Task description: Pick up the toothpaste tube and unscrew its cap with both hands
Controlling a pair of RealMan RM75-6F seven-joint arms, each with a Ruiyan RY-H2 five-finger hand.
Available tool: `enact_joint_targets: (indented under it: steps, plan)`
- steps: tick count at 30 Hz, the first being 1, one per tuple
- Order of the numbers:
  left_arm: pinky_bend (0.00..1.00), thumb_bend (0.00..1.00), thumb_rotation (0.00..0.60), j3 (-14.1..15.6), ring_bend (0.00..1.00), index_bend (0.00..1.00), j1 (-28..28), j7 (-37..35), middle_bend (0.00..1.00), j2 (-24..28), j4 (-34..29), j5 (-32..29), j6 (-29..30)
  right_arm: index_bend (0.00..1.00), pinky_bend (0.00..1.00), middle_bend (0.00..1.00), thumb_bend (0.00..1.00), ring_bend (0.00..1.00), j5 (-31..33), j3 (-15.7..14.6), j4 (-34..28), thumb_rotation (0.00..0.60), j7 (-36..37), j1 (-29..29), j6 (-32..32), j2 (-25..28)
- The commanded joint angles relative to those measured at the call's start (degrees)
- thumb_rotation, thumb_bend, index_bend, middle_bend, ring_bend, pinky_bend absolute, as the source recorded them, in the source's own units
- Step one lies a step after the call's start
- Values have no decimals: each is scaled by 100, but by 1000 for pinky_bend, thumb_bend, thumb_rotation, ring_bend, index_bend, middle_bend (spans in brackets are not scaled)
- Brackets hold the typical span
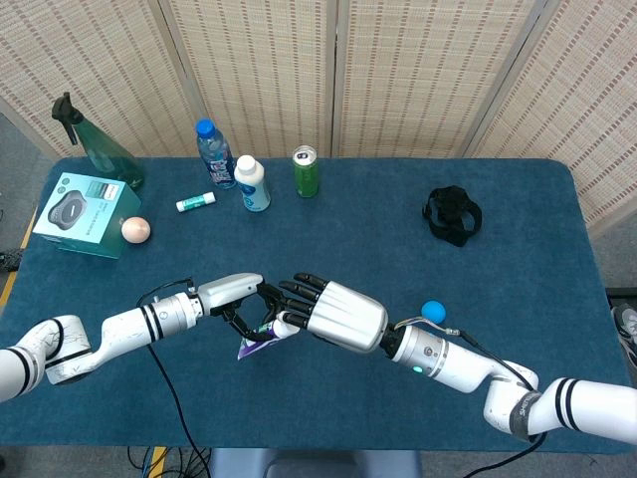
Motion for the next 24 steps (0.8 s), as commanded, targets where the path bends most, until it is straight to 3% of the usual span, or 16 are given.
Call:
enact_joint_targets:
  steps: [1, 24]
  plan:
    - [335, 323, 600, 27, 395, 574, -22, -28, 641, -4, 7, 15, 28, 342, 219, 327, 261, 143, 28, -2, 10, 600, -35, 14, 13, -28]
    - [342, 323, 600, 201, 395, 573, -151, -233, 641, -11, 60, 4, 159, 422, 219, 349, 260, 161, 204, -37, -9, 600, -228, 161, 17, -198]
